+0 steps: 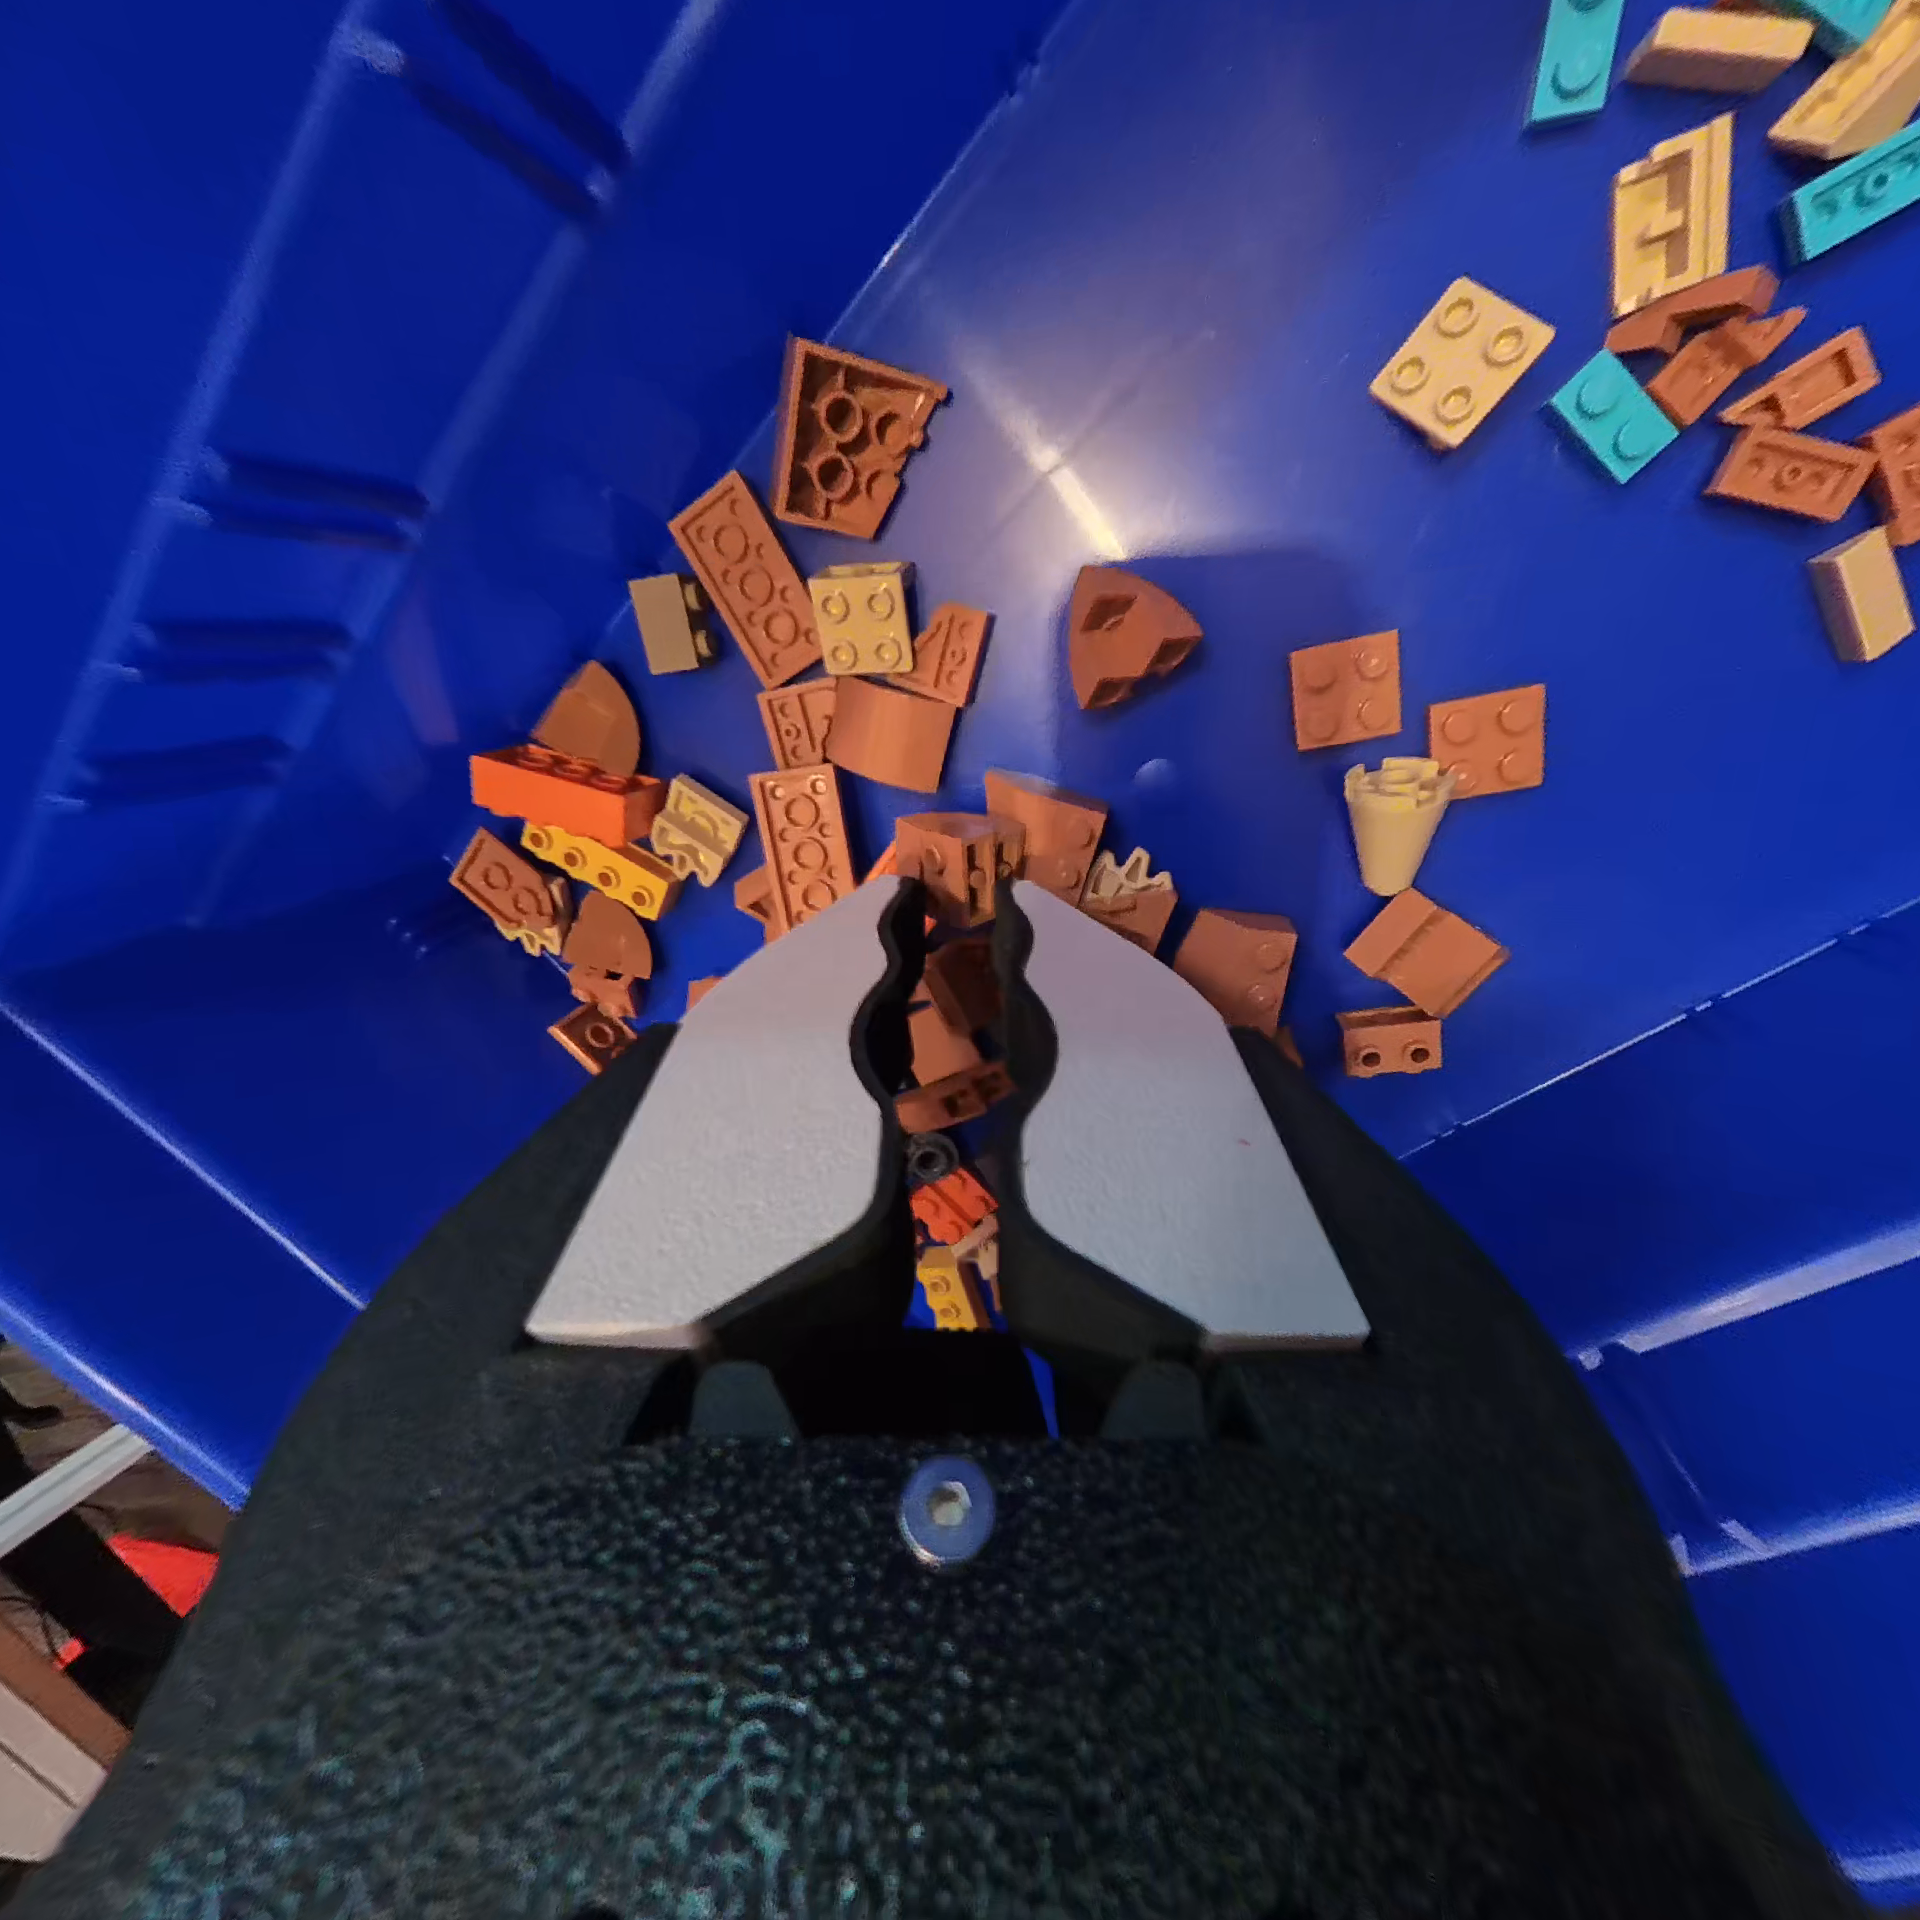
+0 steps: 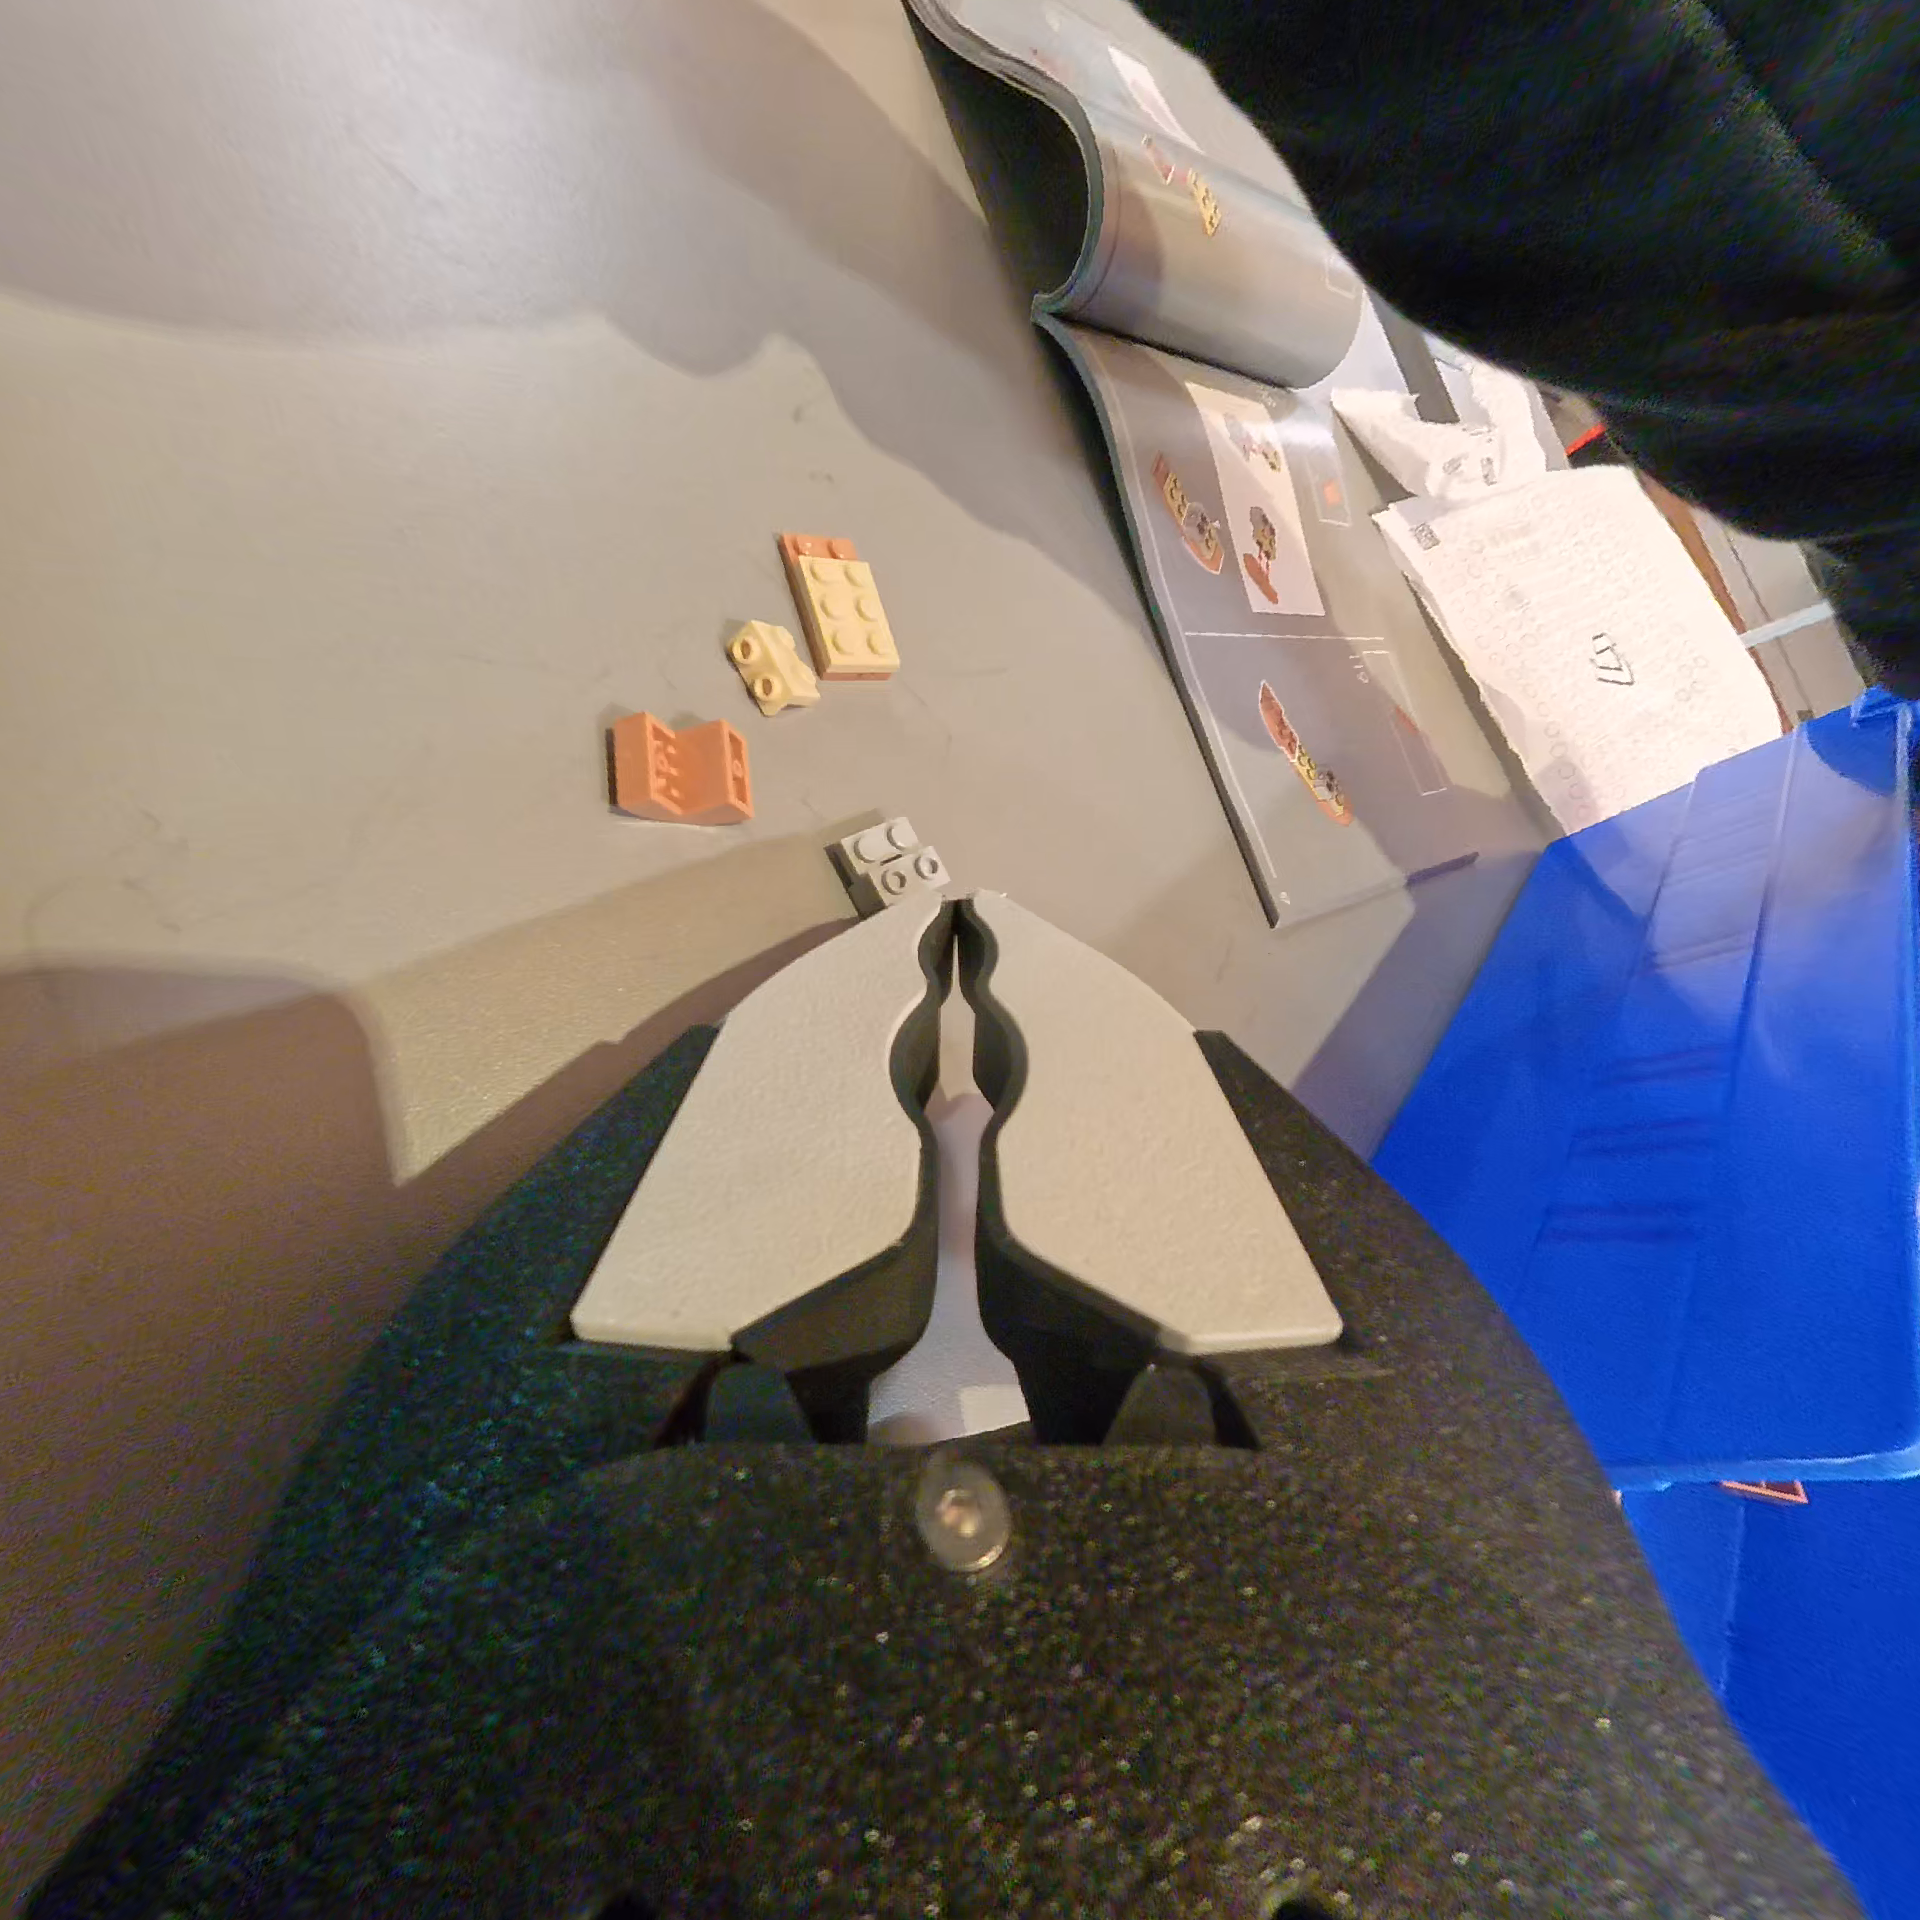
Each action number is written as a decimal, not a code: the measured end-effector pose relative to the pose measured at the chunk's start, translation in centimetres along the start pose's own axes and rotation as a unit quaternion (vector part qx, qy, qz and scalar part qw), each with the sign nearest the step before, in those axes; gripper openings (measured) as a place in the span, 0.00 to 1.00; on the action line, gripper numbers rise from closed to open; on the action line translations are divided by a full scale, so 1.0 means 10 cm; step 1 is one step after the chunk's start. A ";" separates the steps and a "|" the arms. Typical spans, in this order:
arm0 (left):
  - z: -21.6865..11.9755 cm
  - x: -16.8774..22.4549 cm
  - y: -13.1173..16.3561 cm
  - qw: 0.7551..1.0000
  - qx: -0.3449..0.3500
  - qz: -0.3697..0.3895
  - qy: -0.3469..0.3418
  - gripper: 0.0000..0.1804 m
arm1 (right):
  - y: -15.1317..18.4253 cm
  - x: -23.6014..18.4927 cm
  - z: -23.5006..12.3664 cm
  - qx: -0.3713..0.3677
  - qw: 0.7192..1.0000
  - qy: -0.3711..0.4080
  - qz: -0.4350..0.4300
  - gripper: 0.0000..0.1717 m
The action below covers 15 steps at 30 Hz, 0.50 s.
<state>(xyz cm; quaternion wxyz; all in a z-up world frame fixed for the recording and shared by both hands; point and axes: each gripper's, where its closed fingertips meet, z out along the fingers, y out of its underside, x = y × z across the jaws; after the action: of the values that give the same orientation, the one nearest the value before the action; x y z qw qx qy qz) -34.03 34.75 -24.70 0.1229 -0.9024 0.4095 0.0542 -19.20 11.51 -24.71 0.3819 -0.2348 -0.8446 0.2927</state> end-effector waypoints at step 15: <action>-0.09 -0.11 0.27 0.998 -0.051 -0.018 -0.018 0.15 | 0.00 0.00 0.00 0.000 1.000 0.000 0.000 0.00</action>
<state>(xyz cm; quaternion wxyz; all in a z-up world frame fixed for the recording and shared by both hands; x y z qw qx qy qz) -36.73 33.59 -24.08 0.0853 -0.9136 0.3874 0.0893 -19.24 11.48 -24.72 0.3816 -0.2347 -0.8449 0.2923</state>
